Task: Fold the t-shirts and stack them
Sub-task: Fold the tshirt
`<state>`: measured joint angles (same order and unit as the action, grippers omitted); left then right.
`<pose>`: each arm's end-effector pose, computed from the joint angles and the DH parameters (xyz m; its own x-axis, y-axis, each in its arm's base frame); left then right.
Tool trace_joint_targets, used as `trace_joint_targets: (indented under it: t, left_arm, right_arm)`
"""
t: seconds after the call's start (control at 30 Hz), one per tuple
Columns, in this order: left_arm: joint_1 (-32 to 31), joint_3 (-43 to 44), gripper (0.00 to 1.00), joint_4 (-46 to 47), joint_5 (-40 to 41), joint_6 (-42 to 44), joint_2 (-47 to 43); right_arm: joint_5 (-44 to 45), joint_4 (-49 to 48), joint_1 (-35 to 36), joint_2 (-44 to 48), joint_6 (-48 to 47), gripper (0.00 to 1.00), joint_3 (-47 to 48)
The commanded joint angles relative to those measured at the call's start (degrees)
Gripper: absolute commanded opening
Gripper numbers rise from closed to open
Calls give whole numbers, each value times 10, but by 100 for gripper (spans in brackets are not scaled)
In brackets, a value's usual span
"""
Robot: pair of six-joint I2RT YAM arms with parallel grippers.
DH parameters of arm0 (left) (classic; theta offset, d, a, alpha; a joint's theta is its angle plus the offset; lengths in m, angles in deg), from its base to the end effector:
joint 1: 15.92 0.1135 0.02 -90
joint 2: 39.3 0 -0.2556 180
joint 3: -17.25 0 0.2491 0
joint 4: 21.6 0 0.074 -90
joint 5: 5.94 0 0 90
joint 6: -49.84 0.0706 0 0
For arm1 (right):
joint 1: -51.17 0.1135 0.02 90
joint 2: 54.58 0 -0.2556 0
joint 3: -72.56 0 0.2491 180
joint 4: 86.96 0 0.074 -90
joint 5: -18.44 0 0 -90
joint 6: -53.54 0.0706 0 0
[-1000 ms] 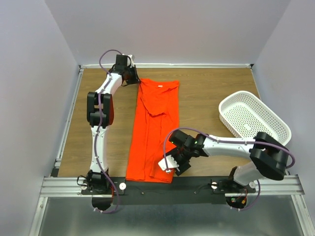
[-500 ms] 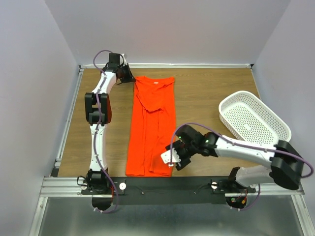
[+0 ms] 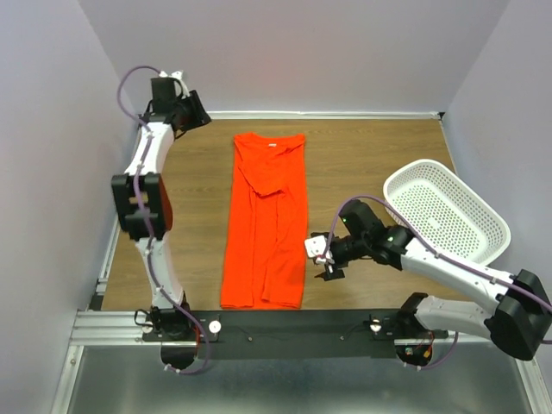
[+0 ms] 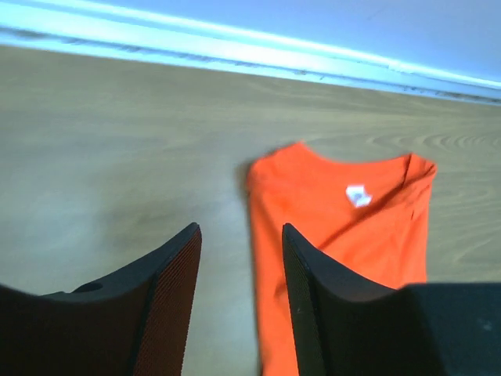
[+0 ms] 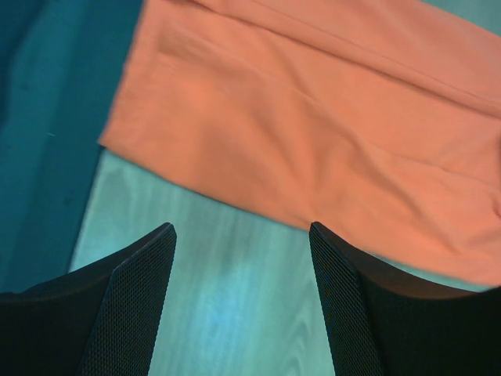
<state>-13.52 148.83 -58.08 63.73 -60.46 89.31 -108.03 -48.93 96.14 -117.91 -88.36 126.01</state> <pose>0.5457 -0.0017 0.2487 -0.6041 -0.3509 -0.7155 0.0433 0.8821 -0.4692 0.1390 0.1981 0.2021 0.3451 -0.5497 -0.7607 -0.9378 -0.2354 -0.2553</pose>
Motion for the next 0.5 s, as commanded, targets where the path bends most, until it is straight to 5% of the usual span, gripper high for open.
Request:
trace_joint_targets:
  t: [0.0,0.2,0.47]
  left_arm:
    - [2,-254,60,162,138,72,-320]
    - [6,-542,98,305,138,101,-693]
    - [7,-689,96,157,26,66,-884]
  right_arm:
    - [-112,30,13,-28,-17,76,-10]
    - [-23,30,159,-85,-34,74,-21]
    - [56,-3,224,-183,-29,70,15]
